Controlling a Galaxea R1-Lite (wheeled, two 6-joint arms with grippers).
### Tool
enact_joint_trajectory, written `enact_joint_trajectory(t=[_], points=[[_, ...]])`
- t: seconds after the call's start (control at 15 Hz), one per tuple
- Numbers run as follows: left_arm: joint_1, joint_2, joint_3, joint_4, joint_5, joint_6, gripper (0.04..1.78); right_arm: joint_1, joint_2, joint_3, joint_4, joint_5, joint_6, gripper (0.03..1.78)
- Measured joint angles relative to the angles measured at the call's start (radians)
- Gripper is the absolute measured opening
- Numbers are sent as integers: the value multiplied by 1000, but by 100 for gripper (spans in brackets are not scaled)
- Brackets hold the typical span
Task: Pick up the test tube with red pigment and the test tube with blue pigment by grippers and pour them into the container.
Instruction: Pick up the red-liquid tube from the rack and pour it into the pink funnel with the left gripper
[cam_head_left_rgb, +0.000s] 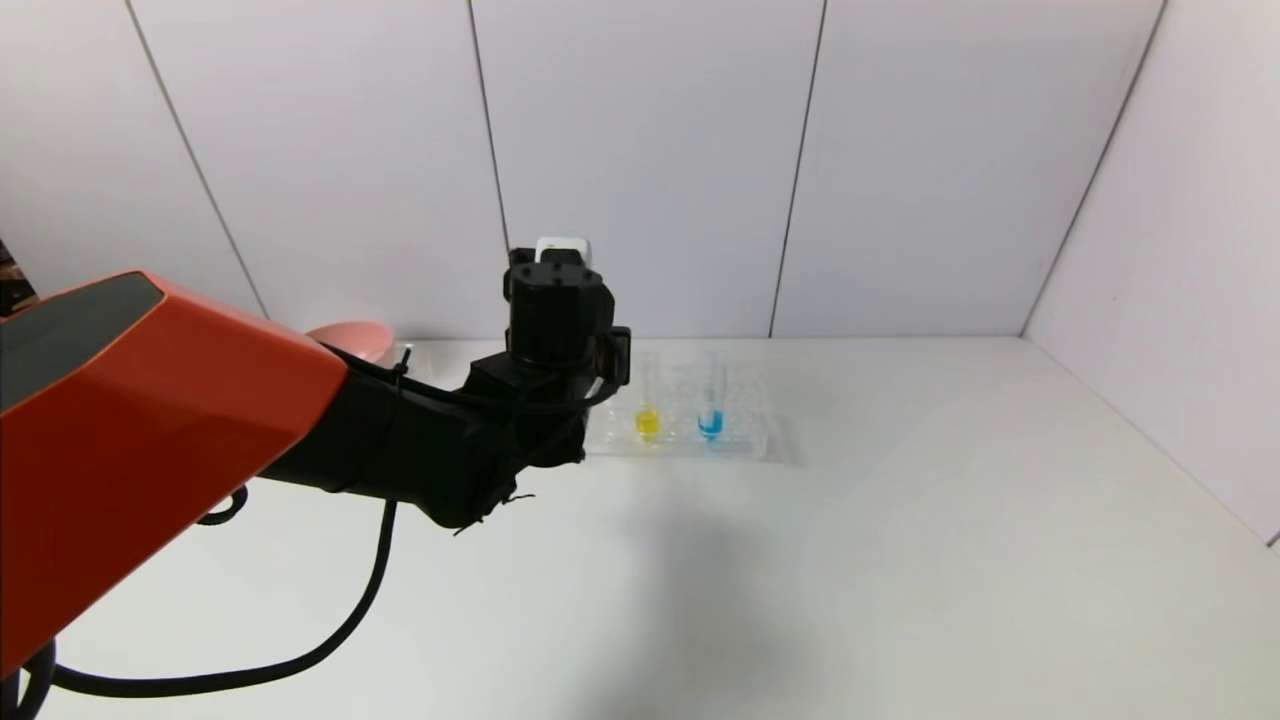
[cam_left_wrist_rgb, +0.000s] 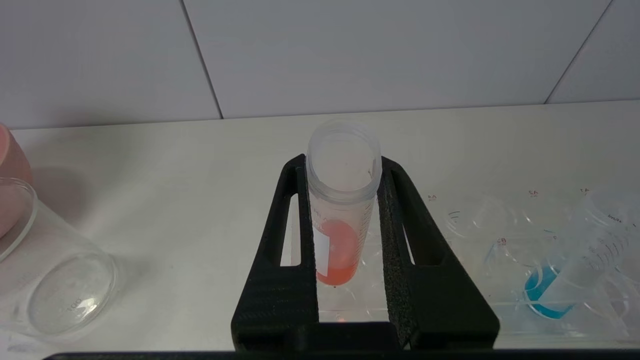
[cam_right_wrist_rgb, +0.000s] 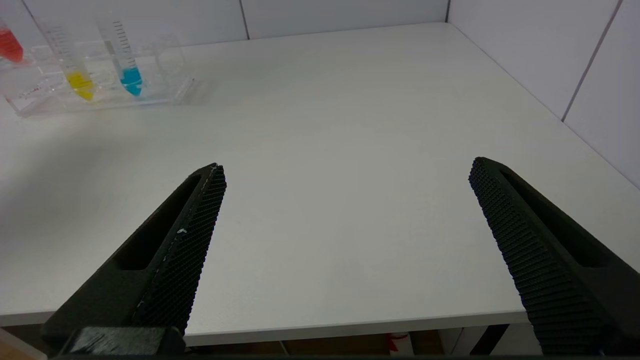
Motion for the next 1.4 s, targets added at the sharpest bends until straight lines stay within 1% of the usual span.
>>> enact_joint_trajectory(t=[0.13, 0.27, 0.4, 0.53, 0.73, 0.93, 1.07, 1.2, 1.27, 1.4], points=[[0, -39, 21, 11, -38, -1, 39, 0, 0, 0, 0, 0, 0, 177], [14, -110, 79, 44, -122, -6, 39, 0, 0, 0, 0, 0, 0, 177], [57, -201, 163, 63, -236, -5, 39, 0, 0, 0, 0, 0, 0, 177], [140, -296, 253, 74, -372, 0, 39, 0, 0, 0, 0, 0, 0, 177], [332, -425, 367, 110, -637, 31, 39, 0, 0, 0, 0, 0, 0, 177], [584, -506, 436, 118, -943, 68, 39, 0, 0, 0, 0, 0, 0, 177], [758, -530, 453, 120, -1158, 87, 39, 0, 0, 0, 0, 0, 0, 177], [913, -523, 454, 120, -1359, 136, 39, 0, 0, 0, 0, 0, 0, 177], [981, -504, 447, 121, -1445, 174, 39, 0, 0, 0, 0, 0, 0, 177], [1066, -452, 426, 122, -1547, 244, 39, 0, 0, 0, 0, 0, 0, 177]])
